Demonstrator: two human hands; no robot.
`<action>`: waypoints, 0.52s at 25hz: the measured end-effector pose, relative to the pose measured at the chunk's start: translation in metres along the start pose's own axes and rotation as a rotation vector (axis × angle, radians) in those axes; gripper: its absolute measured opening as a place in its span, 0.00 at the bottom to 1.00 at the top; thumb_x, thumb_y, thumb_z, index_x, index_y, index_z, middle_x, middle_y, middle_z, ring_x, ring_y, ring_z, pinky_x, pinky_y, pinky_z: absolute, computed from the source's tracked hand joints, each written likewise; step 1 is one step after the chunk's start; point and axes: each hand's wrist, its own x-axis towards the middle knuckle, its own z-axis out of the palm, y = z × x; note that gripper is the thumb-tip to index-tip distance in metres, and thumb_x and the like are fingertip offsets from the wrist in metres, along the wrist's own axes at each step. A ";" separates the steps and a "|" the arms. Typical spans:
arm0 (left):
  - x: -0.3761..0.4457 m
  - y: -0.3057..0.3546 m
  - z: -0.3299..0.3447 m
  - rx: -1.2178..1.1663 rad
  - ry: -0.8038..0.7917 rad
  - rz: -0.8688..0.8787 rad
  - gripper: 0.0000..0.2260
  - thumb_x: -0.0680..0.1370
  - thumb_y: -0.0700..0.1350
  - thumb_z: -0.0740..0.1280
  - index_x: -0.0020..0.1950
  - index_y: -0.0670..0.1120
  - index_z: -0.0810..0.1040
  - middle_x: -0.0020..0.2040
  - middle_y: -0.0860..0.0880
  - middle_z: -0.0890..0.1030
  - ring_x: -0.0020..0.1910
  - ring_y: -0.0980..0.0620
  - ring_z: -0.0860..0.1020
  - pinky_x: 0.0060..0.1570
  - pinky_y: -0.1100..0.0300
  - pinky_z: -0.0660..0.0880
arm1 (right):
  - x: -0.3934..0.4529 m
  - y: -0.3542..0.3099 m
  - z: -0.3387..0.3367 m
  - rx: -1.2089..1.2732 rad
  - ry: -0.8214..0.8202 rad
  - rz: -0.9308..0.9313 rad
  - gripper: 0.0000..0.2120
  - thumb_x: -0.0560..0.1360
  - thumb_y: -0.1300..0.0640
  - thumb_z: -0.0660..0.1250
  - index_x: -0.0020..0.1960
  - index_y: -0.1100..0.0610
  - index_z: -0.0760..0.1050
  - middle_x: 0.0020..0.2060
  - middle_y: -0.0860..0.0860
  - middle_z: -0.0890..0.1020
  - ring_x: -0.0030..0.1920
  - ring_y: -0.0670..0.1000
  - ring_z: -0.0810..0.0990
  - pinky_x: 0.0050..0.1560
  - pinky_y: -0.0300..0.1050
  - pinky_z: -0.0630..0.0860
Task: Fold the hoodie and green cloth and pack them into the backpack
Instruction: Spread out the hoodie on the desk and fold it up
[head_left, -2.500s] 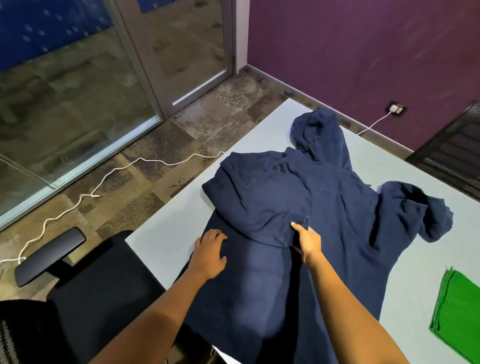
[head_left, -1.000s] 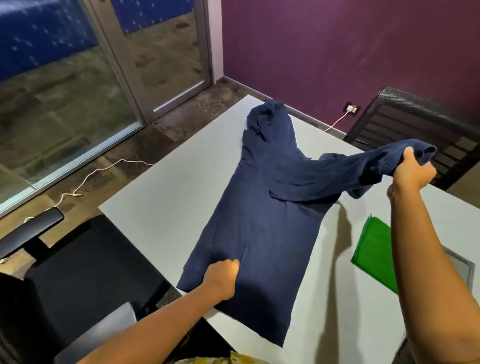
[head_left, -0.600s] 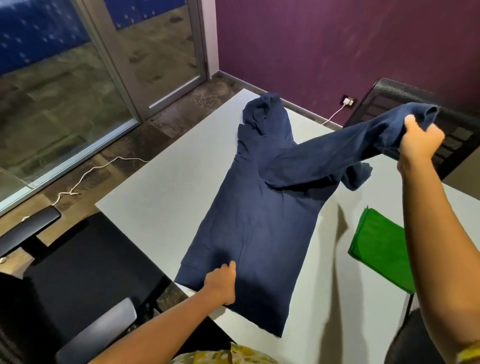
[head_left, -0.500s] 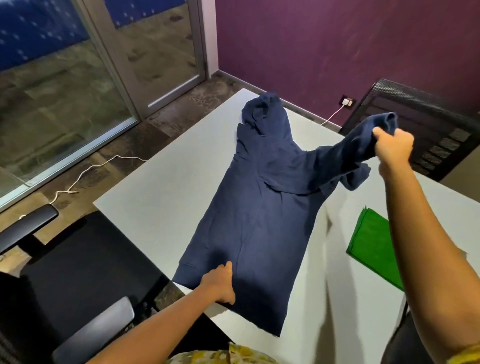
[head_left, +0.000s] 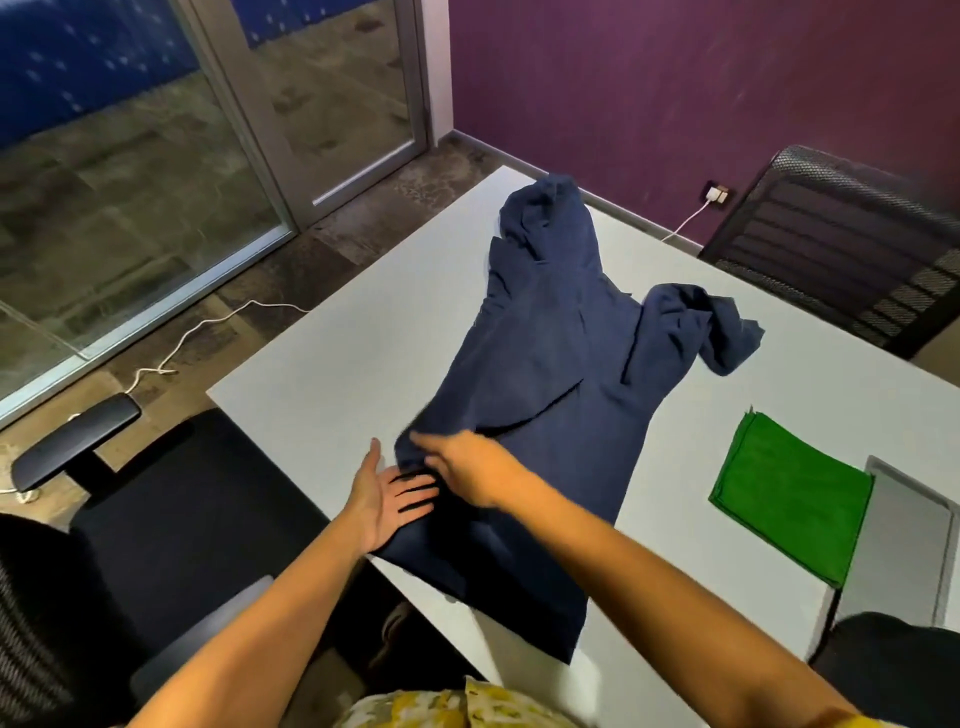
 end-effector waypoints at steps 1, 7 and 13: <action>0.000 0.000 -0.006 -0.055 -0.004 -0.014 0.35 0.77 0.70 0.56 0.58 0.39 0.79 0.55 0.37 0.83 0.57 0.37 0.80 0.59 0.43 0.76 | -0.002 -0.002 0.022 -0.023 -0.104 0.026 0.22 0.83 0.55 0.56 0.76 0.49 0.64 0.62 0.61 0.80 0.58 0.64 0.79 0.56 0.54 0.77; -0.008 -0.012 -0.018 0.395 0.220 0.073 0.16 0.73 0.37 0.75 0.59 0.35 0.80 0.56 0.35 0.83 0.43 0.46 0.83 0.34 0.58 0.82 | -0.014 0.017 0.054 0.128 -0.222 0.091 0.17 0.77 0.55 0.62 0.66 0.49 0.75 0.58 0.50 0.83 0.58 0.56 0.81 0.57 0.54 0.78; -0.011 -0.008 -0.046 0.863 0.239 0.003 0.11 0.72 0.39 0.76 0.38 0.43 0.74 0.33 0.43 0.83 0.29 0.46 0.80 0.29 0.58 0.74 | -0.020 0.073 0.056 0.241 -0.150 0.255 0.15 0.79 0.59 0.63 0.64 0.52 0.76 0.53 0.45 0.81 0.49 0.49 0.79 0.59 0.52 0.77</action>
